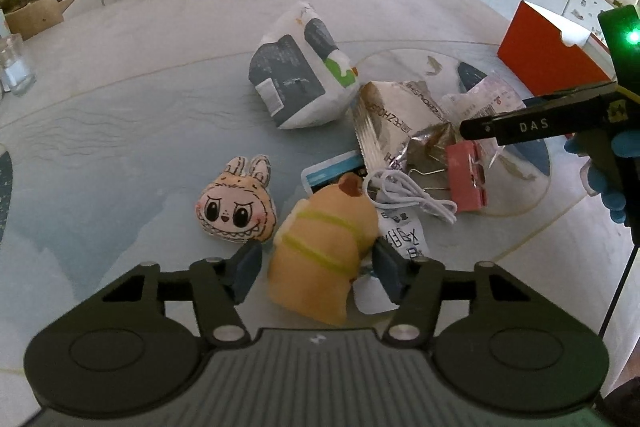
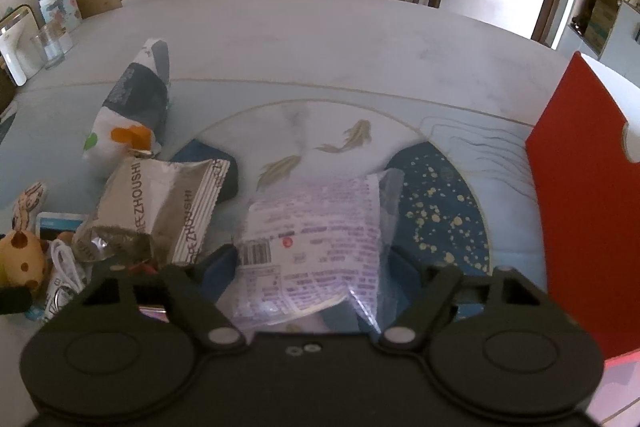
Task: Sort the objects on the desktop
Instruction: 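Grasp the yellow plush toy with the left tool while the right tool grasps the clear snack bag, then carry the yellow plush and clear snack bag into the red box with both tools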
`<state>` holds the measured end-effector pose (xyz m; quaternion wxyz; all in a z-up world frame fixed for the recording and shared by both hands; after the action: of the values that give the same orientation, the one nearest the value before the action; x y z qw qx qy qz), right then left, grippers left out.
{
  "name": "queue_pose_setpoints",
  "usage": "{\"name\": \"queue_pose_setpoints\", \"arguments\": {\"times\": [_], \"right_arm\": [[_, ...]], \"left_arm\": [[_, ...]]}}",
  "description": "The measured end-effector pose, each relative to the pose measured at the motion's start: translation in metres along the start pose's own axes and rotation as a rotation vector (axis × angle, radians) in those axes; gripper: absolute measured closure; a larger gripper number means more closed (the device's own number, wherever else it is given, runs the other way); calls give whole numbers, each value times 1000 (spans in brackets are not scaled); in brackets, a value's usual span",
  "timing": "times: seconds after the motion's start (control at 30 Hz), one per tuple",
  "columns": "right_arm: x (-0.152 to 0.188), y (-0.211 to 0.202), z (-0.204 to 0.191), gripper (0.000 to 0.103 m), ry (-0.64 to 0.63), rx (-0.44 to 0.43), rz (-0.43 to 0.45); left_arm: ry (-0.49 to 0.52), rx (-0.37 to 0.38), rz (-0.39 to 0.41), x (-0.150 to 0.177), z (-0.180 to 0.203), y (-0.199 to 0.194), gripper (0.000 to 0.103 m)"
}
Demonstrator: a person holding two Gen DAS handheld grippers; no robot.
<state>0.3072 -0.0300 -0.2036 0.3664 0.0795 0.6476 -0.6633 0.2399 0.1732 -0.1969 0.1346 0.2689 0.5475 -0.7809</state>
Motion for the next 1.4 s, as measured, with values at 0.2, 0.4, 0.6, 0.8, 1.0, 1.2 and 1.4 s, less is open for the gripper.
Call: {"name": "queue_pose_setpoints", "arguments": {"times": [0.2, 0.4, 0.6, 0.8, 1.0, 1.2, 1.4], "right_arm": [[1, -4, 2, 34, 13, 7, 0], [3, -7, 11, 39, 22, 39, -2], [9, -12, 20, 41, 34, 52, -2], [9, -26, 23, 41, 42, 55, 15], [11, -42, 30, 41, 51, 56, 24], [12, -61, 39, 41, 77, 46, 47], [13, -78, 46, 41, 97, 40, 57]], "left_arm": [[16, -2, -2, 0, 3, 0, 50], [3, -25, 4, -1, 2, -1, 52], [-12, -32, 15, -2, 3, -5, 53], [-16, -35, 32, -5, 9, -13, 53], [-11, -32, 51, -11, 19, -22, 53], [3, -24, 70, -17, 33, -28, 53], [18, -17, 83, -24, 48, -33, 53]]}}
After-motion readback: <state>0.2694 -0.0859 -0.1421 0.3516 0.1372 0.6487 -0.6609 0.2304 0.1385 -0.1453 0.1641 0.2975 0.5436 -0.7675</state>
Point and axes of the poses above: each gripper's, at about its wrist camera, not at the fingertips, and y roughly the way its jaws point, z to its right, x to its underside, the point moved 9 cm from there along y, roughly the way its jaws point, and after that the axes turned 12 degrees about x, right-handed, at the moved point
